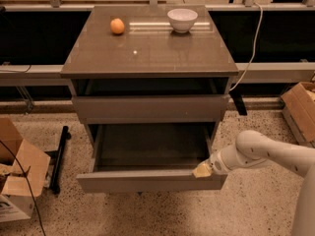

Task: Open middle drawer

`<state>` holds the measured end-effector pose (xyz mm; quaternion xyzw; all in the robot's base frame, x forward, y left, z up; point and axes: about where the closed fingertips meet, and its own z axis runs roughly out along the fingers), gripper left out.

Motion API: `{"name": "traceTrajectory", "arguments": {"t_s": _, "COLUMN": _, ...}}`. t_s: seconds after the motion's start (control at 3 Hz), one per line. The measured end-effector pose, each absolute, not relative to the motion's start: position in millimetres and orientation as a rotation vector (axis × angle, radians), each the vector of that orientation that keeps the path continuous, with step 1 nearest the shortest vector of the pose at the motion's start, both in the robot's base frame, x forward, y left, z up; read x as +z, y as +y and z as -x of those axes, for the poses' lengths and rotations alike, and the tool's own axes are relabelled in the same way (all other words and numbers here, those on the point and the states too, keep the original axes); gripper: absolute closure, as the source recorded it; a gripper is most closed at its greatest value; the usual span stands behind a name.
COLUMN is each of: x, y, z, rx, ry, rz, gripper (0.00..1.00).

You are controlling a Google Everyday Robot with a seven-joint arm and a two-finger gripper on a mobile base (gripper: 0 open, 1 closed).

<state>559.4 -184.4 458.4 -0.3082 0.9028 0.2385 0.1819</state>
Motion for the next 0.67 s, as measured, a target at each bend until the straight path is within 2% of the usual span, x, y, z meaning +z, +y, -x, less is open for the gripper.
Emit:
{"name": "traceTrajectory", "arguments": {"t_s": 0.33, "x": 453.4, "y": -184.0, "z": -554.7, "rx": 0.68, "ry": 2.581, "rz": 0.88, "gripper": 0.38}}
{"name": "traceTrajectory", "arguments": {"t_s": 0.67, "x": 451.9, "y": -184.9, "z": -551.0, "rx": 0.691, "ry": 2.59, "rz": 0.873, "gripper": 0.07}}
